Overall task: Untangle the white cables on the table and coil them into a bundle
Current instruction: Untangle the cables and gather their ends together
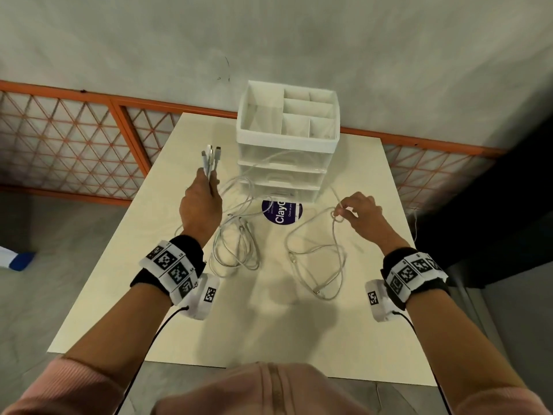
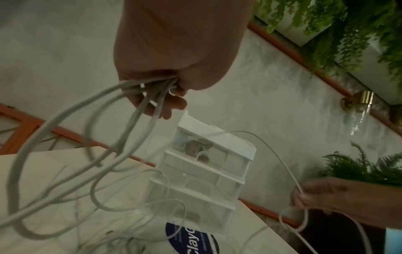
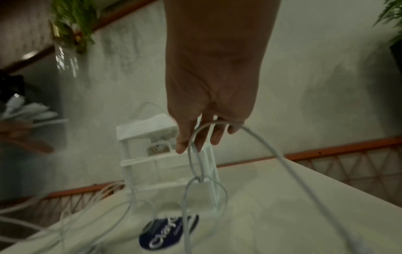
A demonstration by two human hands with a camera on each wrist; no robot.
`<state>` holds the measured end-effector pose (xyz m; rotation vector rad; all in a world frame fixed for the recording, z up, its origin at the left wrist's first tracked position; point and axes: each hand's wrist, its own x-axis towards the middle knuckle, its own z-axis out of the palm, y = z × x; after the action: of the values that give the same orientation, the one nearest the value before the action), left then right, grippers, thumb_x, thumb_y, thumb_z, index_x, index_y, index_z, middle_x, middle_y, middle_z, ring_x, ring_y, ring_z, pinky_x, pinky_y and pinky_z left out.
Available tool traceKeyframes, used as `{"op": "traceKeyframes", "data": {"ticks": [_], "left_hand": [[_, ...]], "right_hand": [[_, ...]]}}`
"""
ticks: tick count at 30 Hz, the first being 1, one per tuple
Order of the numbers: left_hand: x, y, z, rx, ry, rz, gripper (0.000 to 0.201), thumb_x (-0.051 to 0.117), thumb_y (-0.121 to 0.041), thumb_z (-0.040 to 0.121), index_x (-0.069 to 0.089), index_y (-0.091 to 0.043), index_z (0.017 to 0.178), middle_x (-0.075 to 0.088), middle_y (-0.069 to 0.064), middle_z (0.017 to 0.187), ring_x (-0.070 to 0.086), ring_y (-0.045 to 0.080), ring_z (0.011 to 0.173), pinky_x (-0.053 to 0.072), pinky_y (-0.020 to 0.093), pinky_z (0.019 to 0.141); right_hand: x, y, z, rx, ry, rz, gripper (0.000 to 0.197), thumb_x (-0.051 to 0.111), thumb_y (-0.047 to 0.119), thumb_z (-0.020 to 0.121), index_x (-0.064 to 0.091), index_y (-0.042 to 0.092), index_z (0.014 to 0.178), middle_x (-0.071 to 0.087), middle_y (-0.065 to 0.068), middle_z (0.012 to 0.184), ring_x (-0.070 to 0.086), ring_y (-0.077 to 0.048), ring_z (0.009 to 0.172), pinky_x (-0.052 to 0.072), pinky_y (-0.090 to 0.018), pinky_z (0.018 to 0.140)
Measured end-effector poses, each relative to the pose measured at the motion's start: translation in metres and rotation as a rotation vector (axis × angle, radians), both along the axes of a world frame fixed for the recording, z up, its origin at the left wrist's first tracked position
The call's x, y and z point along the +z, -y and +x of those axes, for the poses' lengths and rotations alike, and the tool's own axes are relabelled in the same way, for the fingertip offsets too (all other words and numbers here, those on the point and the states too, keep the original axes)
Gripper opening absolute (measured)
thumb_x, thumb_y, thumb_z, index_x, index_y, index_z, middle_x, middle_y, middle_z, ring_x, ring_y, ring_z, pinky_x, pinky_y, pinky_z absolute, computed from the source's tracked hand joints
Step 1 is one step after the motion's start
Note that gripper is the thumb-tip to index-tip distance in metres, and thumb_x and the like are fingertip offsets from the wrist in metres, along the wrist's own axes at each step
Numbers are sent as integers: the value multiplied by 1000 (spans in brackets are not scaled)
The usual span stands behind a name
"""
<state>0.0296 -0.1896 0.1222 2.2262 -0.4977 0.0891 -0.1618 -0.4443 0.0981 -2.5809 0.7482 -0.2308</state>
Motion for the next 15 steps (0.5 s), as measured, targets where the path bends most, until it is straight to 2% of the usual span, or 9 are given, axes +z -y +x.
{"op": "traceKeyframes", "data": {"ticks": [2, 4, 6, 8, 10, 12, 13, 15], "left_hand": [[-1, 6, -8, -49, 40, -75, 32, 33, -26, 101, 48, 2, 107, 63, 21, 97, 57, 35, 78, 39, 36, 64], [4, 15, -21, -127, 86, -158, 30, 34, -22, 101, 48, 5, 103, 51, 18, 89, 46, 22, 67, 32, 29, 61], [12, 22, -31, -237, 104, -231, 31, 33, -21, 101, 50, 5, 108, 44, 9, 89, 41, 14, 62, 35, 24, 58], [18, 26, -40, -404, 63, -263, 32, 32, -22, 102, 54, -2, 114, 46, 1, 80, 46, 11, 57, 43, 24, 54], [21, 30, -49, -587, -53, -214, 32, 33, -25, 102, 58, -10, 114, 52, -10, 62, 50, 7, 48, 44, 18, 49], [18, 35, -55, -709, -156, -69, 31, 32, -29, 102, 55, -14, 117, 58, -13, 49, 51, 5, 39, 44, 14, 46], [15, 36, -57, -745, -177, 12, 31, 31, -31, 101, 52, -16, 120, 61, -15, 52, 51, 6, 37, 45, 15, 46], [8, 37, -57, -761, -163, 115, 33, 29, -34, 101, 47, -14, 120, 64, -8, 66, 56, 12, 44, 48, 25, 54]], "right_hand": [[16, -9, 10, 71, -115, 28, 20, 47, 22, 97, 59, 25, 81, 58, 9, 94, 46, -16, 96, 20, -33, 79], [29, -16, 19, 123, -175, 32, 21, 41, 18, 98, 55, 23, 83, 64, 9, 92, 55, -17, 94, 17, -32, 77], [38, -24, 24, 177, -257, 12, 23, 38, 19, 99, 60, 19, 91, 63, 7, 95, 57, -17, 93, 19, -31, 80], [43, -31, 29, 280, -364, 35, 23, 43, 27, 98, 65, 22, 100, 60, 7, 95, 56, -15, 93, 26, -34, 87], [49, -41, 32, 388, -380, 130, 20, 52, 32, 95, 69, 27, 104, 54, 8, 87, 52, -10, 83, 35, -31, 90], [55, -50, 36, 467, -302, 257, 19, 57, 28, 92, 70, 25, 105, 51, 10, 82, 49, -4, 75, 40, -19, 81], [57, -53, 38, 486, -250, 299, 18, 59, 26, 91, 71, 23, 105, 53, 8, 83, 48, -3, 73, 39, -13, 76], [57, -53, 39, 480, -166, 345, 16, 64, 21, 88, 72, 17, 102, 59, 1, 86, 49, -5, 71, 37, -8, 70]]}}
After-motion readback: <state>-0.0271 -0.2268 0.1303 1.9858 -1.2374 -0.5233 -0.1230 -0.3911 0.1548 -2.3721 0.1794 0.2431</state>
